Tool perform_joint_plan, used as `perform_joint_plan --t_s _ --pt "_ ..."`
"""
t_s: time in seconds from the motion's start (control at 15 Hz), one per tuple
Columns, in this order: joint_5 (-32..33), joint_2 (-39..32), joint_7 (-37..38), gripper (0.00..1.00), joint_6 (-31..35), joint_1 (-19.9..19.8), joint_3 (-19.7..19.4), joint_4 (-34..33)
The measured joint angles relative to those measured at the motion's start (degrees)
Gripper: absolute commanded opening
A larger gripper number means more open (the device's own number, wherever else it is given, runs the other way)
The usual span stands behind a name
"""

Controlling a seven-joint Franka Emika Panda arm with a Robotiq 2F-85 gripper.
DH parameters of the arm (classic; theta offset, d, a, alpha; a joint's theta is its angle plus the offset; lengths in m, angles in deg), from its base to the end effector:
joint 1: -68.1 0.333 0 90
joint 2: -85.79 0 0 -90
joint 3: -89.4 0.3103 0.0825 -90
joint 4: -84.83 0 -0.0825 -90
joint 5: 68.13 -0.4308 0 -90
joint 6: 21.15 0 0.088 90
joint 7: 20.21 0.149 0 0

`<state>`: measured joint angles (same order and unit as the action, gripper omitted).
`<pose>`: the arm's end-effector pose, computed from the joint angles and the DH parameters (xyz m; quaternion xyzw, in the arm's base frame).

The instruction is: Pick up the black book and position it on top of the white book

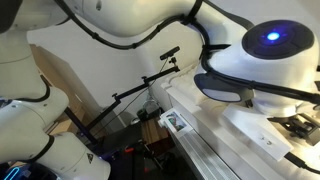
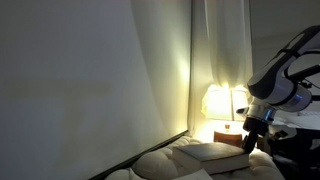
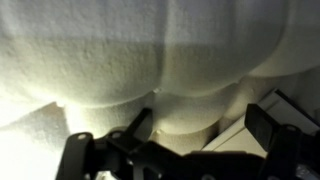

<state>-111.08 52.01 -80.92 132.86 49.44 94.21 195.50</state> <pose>0.6461 -0.1679 0.1089 -0.9728 -0.0699 -0.1840 0.1221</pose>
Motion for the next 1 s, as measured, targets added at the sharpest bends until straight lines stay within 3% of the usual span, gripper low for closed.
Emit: perform_joint_plan --t_s 0.6,1.0 --pt "2.2 2.5 0.2 1.00 0.7 -0.2 1.1 1.8" --pt "1.9 3.6 3.1 1.00 0.7 -2.9 -0.1 1.4"
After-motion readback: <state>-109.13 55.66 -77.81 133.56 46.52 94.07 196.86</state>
